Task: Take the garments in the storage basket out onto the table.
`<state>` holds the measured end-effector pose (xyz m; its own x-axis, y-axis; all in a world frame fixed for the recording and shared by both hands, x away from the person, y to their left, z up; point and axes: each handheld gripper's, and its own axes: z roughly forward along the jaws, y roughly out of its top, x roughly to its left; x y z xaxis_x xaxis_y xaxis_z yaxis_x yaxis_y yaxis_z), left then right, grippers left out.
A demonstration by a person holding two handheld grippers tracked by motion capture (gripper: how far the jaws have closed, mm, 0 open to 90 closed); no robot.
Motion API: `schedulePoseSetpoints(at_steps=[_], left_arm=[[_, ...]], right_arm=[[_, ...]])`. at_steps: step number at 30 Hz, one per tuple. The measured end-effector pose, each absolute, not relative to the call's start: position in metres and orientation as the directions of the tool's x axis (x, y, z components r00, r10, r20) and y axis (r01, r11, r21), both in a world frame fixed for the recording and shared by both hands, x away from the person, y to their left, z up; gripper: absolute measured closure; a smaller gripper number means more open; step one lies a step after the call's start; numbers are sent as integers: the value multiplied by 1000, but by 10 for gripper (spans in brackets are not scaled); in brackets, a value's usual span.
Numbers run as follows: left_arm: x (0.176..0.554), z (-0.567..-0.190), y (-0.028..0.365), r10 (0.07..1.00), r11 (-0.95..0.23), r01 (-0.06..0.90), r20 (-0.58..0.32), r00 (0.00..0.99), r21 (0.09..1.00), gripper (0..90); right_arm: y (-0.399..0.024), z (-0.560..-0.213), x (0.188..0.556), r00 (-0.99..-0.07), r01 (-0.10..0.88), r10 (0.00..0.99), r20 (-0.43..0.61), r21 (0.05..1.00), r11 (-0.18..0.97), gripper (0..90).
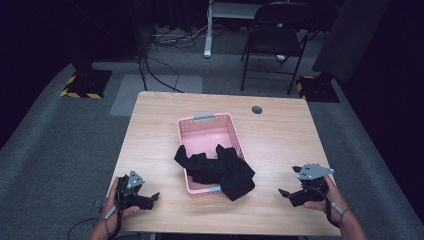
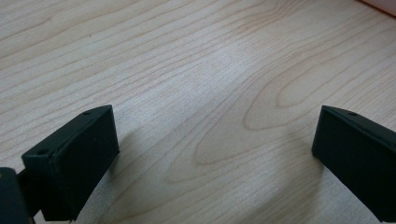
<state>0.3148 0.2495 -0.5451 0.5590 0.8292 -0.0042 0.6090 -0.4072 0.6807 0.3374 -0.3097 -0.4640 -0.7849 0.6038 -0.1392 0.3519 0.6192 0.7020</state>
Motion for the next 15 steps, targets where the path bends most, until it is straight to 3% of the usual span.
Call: schedulePoseSetpoints(at_steps=[15], left_arm=[[315, -545, 250, 829, -407, 609, -4, 559, 681, 0]], right_arm=[[-268, -452, 347, -843, 275, 516, -154, 700, 659, 35]])
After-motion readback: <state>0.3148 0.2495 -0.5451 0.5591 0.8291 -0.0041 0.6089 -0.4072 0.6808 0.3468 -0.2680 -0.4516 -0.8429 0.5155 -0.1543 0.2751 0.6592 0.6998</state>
